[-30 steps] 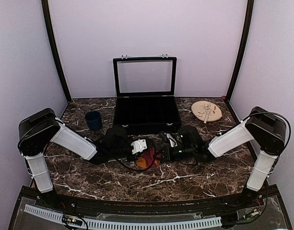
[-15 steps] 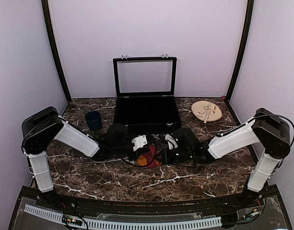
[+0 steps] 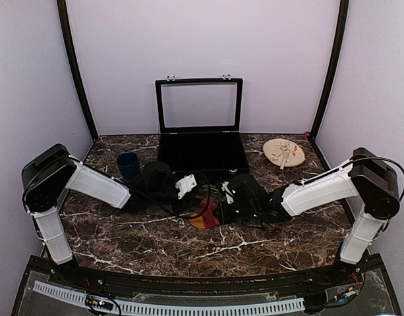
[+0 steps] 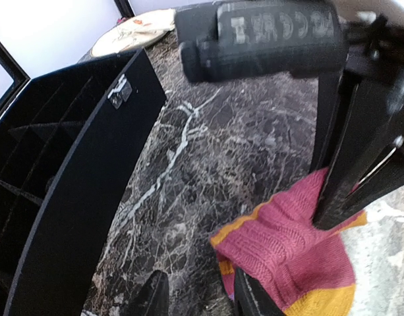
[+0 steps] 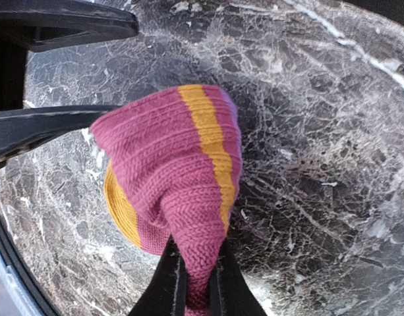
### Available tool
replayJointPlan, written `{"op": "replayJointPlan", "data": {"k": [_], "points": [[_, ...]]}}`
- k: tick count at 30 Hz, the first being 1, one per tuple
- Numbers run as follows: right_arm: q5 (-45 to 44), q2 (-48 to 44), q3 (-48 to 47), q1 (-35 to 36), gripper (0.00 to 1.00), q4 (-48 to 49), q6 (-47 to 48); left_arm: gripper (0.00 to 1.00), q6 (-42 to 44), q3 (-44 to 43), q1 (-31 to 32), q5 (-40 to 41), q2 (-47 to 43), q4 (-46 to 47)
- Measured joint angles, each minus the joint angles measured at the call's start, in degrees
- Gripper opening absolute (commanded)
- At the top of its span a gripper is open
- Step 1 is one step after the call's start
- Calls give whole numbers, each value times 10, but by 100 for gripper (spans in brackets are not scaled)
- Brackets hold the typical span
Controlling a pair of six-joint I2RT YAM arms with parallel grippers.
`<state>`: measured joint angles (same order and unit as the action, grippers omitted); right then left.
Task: Roll the socks
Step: Roll the sock at the center of the board.
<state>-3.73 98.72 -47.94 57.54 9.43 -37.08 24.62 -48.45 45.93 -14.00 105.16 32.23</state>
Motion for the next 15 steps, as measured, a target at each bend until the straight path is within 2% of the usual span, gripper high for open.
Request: {"op": "replayJointPlan", "data": {"k": [8,15], "points": [[-56,15,-32,26,0,-41,14,34,-45,-26,0,-52,-22,-60],[-96,22,-36,39,0,-65,26,37,-102,-41,-18,-81,-27,-110]]}}
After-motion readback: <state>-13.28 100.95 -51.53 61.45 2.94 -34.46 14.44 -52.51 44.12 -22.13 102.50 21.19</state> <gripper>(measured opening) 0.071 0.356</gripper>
